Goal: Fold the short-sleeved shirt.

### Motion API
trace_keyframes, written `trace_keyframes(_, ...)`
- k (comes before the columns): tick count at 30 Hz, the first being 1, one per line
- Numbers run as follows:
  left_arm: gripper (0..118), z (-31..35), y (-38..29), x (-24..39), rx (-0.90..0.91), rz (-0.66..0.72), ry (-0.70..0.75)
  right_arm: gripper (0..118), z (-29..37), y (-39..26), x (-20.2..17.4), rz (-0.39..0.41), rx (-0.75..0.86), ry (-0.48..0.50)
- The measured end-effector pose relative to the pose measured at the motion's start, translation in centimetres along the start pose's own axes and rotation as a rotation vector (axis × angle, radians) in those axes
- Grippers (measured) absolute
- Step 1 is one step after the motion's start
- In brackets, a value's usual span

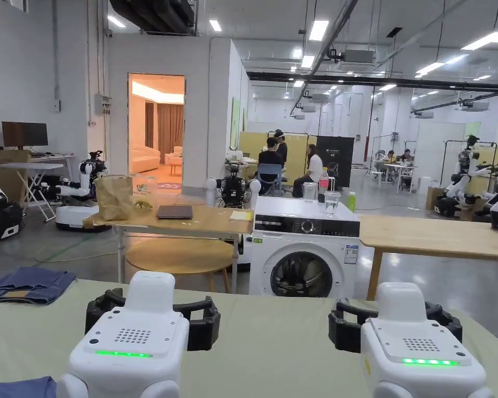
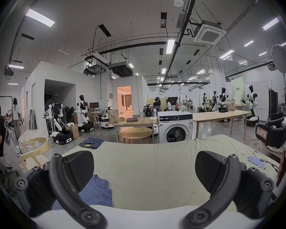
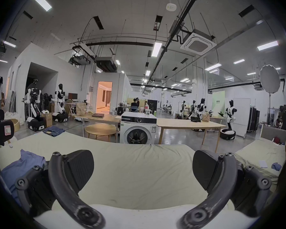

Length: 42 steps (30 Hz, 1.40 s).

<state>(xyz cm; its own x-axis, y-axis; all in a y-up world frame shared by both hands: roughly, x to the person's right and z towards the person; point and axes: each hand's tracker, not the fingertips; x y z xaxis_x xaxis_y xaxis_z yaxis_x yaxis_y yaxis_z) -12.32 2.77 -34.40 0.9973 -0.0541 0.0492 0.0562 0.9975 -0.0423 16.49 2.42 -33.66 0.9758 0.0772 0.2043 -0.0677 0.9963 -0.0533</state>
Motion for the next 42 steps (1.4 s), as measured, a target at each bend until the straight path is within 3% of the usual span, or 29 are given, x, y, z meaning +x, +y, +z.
trace_keyframes(22, 118, 0.0, -0.1, 0.2, -0.002, 0.004, -0.007, 118, 0.2, -0.1, 0.3, -0.013, -0.002, 0.007)
trace_keyframes(29, 118, -0.9, 0.1, 0.4, -0.017, -0.005, -0.009, 118, -0.8, 0.2, 0.8, -0.076, -0.039, 0.075)
trace_keyframes(42, 118, -1.2, -0.3, 0.6, -0.027, -0.008, -0.016, 118, -1.0, -0.6, 0.8, -0.060, -0.046, 0.070)
